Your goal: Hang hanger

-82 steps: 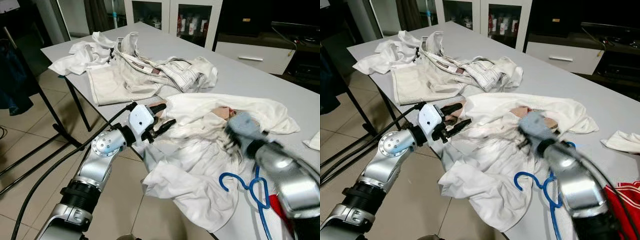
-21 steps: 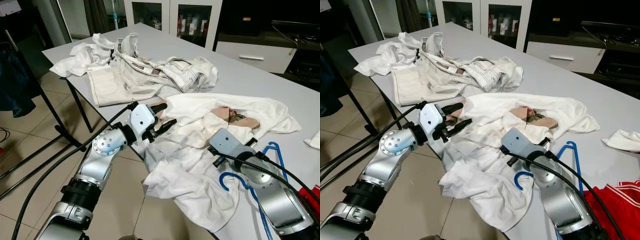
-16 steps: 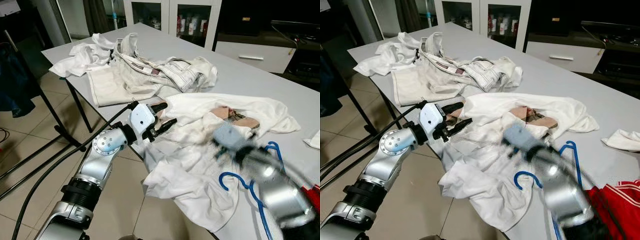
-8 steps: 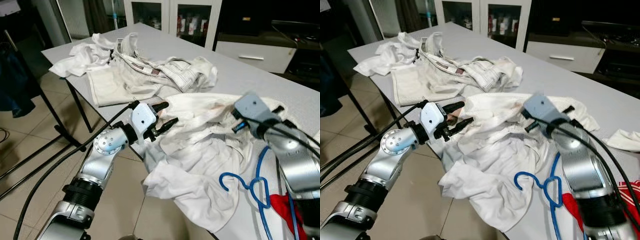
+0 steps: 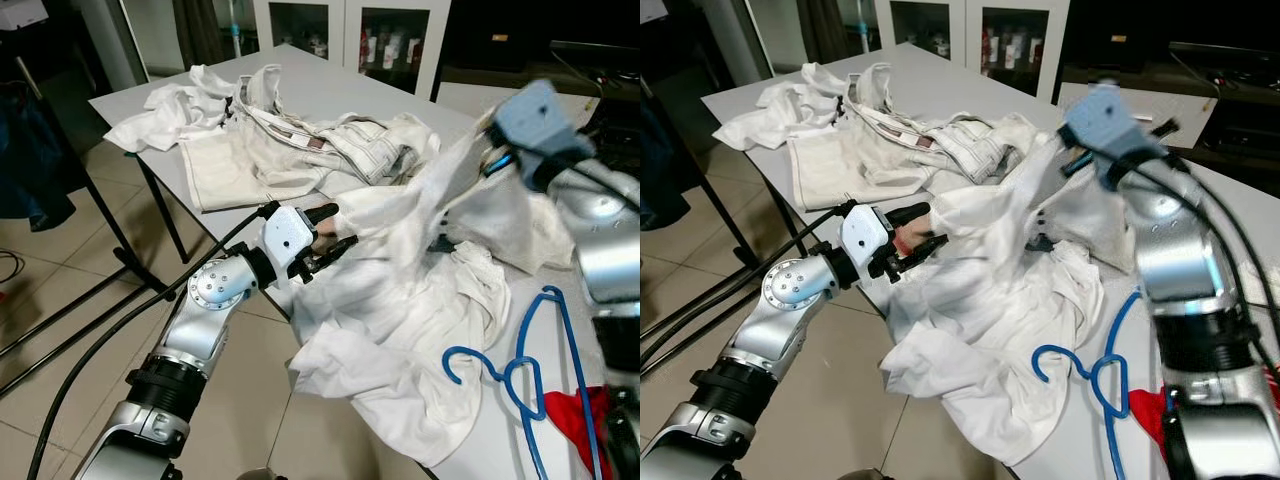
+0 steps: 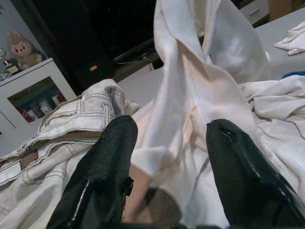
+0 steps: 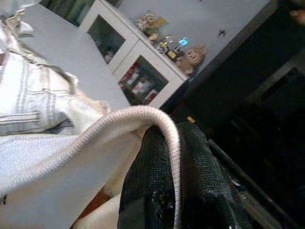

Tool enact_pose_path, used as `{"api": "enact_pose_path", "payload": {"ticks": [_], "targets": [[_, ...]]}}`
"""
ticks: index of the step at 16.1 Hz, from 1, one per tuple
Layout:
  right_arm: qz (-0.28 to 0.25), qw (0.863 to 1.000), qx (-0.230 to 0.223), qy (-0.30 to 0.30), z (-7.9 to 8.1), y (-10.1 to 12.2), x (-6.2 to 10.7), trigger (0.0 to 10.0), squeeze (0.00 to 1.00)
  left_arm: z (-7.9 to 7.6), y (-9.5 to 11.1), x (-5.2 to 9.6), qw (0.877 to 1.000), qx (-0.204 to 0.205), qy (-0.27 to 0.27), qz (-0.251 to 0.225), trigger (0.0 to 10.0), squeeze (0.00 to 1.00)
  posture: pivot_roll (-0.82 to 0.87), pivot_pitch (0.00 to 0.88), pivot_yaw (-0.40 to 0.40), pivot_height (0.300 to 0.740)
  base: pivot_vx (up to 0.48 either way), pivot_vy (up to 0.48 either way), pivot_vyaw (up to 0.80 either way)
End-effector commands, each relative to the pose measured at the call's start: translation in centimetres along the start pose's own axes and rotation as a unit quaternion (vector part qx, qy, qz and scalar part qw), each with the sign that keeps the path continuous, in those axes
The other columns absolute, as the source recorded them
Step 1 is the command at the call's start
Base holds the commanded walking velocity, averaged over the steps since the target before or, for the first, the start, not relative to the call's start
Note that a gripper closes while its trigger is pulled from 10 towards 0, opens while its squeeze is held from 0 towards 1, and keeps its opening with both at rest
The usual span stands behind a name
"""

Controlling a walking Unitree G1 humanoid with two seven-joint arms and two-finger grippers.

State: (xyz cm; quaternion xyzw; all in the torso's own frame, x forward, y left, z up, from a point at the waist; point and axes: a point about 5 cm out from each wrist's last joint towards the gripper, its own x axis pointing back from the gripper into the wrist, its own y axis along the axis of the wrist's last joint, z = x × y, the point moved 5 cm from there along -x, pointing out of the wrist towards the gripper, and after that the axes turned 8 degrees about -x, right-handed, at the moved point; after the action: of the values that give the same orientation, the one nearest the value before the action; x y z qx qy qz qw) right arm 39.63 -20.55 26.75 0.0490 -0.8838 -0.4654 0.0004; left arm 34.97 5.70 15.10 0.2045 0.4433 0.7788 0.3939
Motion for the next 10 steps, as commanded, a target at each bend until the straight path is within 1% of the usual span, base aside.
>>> {"api": "enact_pose_path", "payload": {"ticks": [1, 4, 6, 7, 8, 9, 10], "targets": [[-0.013, 1.0, 0.007, -0.024, -1.5, 0.8, -0.1, 0.0, 0.0, 0.1, 0.2, -0.1, 1.0, -0.009, 0.0, -0.001, 10.0, 0.0, 0.0, 0.0, 0.045, 0.723, 0.0, 0.0, 0.0], [-0.037, 0.997, 0.03, -0.059, -3.7, 2.4, -0.7, 0.0, 0.0, -0.1, 0.2, -0.1, 1.0, -0.006, 0.001, -0.001, 10.0, 0.0, 0.0, 0.0, 0.043, 0.723, 0.0, 0.0, 0.0], [-0.059, 0.994, 0.048, -0.079, -5.8, 4.3, -1.0, 0.0, 0.0, -0.1, 0.2, -0.1, 1.0, -0.006, -0.001, -0.001, 10.0, 0.0, 0.0, 0.0, 0.043, 0.723, 0.0, 0.0, 0.0], [-0.061, 0.994, 0.049, -0.081, -6.1, 4.4, -1.0, 0.0, 0.0, -0.2, 0.2, -0.2, 1.0, -0.007, -0.001, -0.001, 10.0, 0.0, 0.0, 0.0, 0.043, 0.723, 0.0, 0.0, 0.0], [-0.068, 0.993, 0.046, -0.086, -6.9, 5.1, -1.1, 0.0, 0.0, -0.2, 0.2, -0.2, 1.0, -0.006, -0.001, -0.002, 10.0, 0.0, 0.0, 0.0, 0.043, 0.723, 0.0, 0.0, 0.0], [-0.074, 0.992, 0.057, -0.09, -7.6, 5.8, -1.1, 0.0, 0.0, -0.2, 0.3, -0.3, 1.0, -0.006, 0.0, -0.004, 10.0, 0.0, 0.0, 0.0, 0.041, 0.723, 0.0, 0.0, 0.0], [-0.075, 0.991, 0.062, -0.088, -7.7, 5.9, -1.1, 0.0, 0.0, -0.2, 0.3, -0.3, 1.0, -0.006, 0.0, -0.004, 10.0, 0.0, 0.0, 0.0, 0.04, 0.723, 0.0, 0.0, 0.0]]}}
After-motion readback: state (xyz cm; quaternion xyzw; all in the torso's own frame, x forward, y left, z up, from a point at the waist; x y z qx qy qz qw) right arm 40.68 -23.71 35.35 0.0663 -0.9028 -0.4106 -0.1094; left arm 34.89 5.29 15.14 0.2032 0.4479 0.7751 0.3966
